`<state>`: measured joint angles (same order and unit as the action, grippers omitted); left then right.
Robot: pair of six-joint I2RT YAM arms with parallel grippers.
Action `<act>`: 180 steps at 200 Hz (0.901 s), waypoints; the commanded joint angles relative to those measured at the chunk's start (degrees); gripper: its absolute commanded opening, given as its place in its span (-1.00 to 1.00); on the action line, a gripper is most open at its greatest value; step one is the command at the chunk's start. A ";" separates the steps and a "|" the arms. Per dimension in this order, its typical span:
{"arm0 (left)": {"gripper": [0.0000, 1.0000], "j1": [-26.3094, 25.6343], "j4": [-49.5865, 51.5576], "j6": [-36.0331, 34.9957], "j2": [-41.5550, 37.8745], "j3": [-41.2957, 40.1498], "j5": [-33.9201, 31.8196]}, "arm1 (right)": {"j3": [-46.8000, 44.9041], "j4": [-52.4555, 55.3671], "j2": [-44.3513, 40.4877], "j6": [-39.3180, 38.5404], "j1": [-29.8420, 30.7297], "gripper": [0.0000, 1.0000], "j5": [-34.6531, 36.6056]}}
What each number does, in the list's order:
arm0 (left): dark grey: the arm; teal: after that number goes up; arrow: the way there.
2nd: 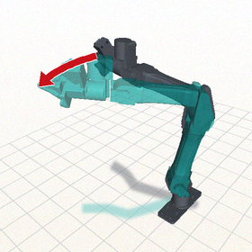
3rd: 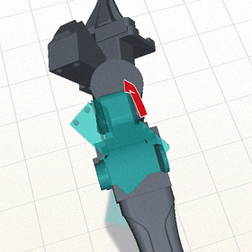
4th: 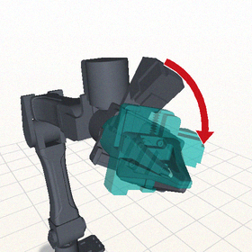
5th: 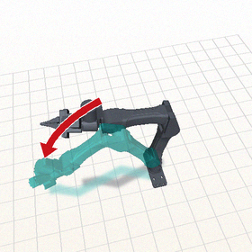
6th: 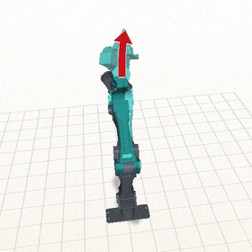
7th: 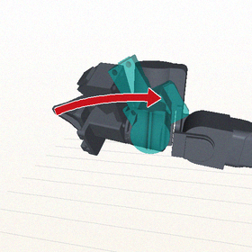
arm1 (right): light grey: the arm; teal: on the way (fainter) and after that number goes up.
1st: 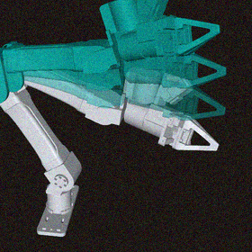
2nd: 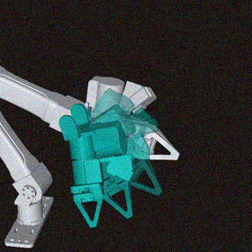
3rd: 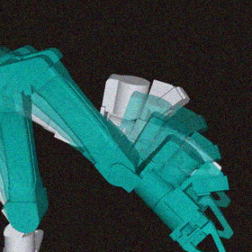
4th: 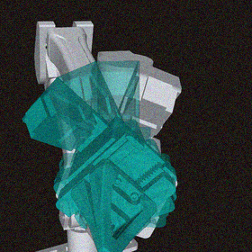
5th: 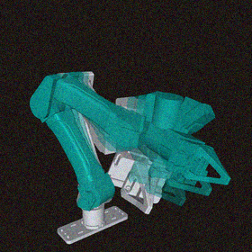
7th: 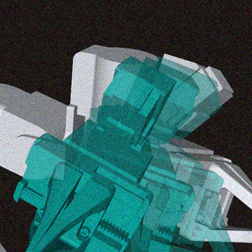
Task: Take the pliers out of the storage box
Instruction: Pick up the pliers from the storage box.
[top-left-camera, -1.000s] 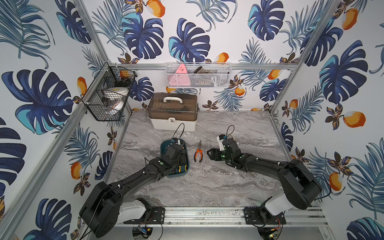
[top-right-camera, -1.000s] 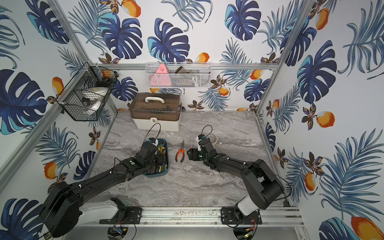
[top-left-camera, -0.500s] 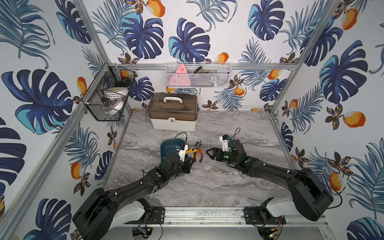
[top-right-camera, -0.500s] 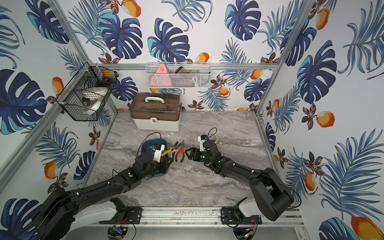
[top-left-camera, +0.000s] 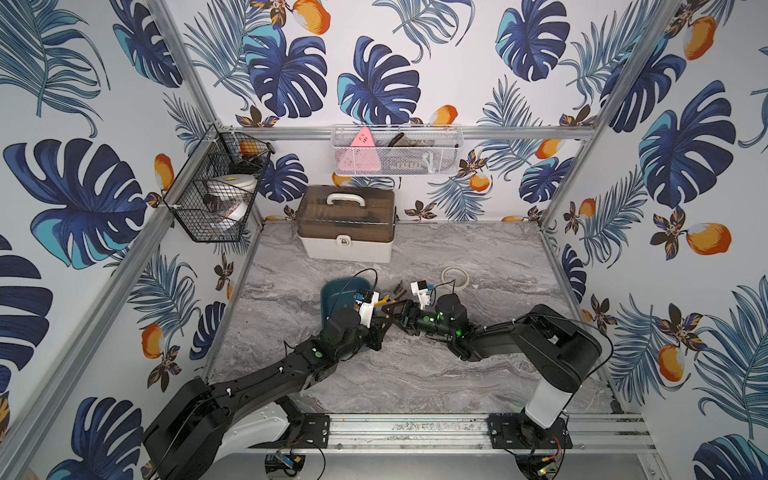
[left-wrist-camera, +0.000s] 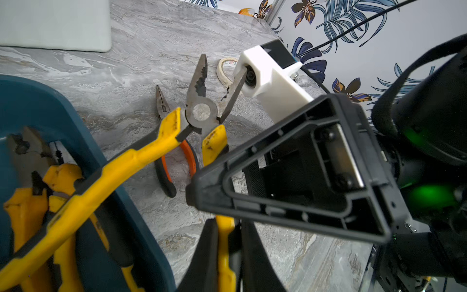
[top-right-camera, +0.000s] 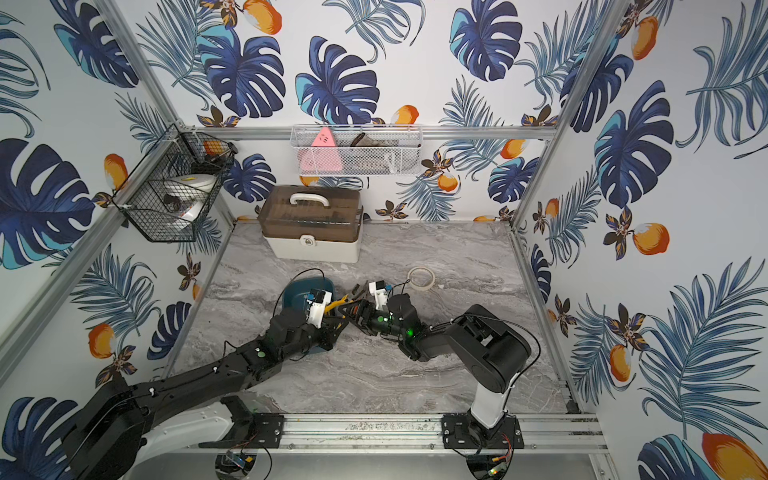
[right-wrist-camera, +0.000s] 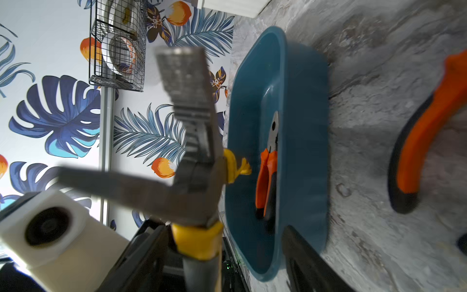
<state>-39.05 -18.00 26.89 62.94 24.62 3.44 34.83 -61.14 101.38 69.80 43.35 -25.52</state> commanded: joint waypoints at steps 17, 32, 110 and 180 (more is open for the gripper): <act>-1.00 -0.20 -4.02 -1.57 0.17 0.60 -0.11 | 1.67 0.40 -0.48 -0.65 0.41 0.37 1.94; -1.00 -0.24 -4.21 -1.55 0.26 0.65 -0.02 | 3.42 3.63 -0.22 -1.66 0.50 0.19 2.48; -1.00 -0.51 -3.24 -1.78 -0.19 0.68 -1.13 | 7.71 6.90 1.39 -2.63 1.47 -1.00 2.76; 0.08 -0.56 10.10 5.97 -7.63 0.67 -26.83 | 10.18 24.81 -4.83 -11.58 -5.74 -1.00 -7.02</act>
<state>-39.68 -13.50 29.08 56.69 25.06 -10.07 43.05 -45.67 98.74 64.12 41.19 -25.82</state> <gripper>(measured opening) 0.530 0.211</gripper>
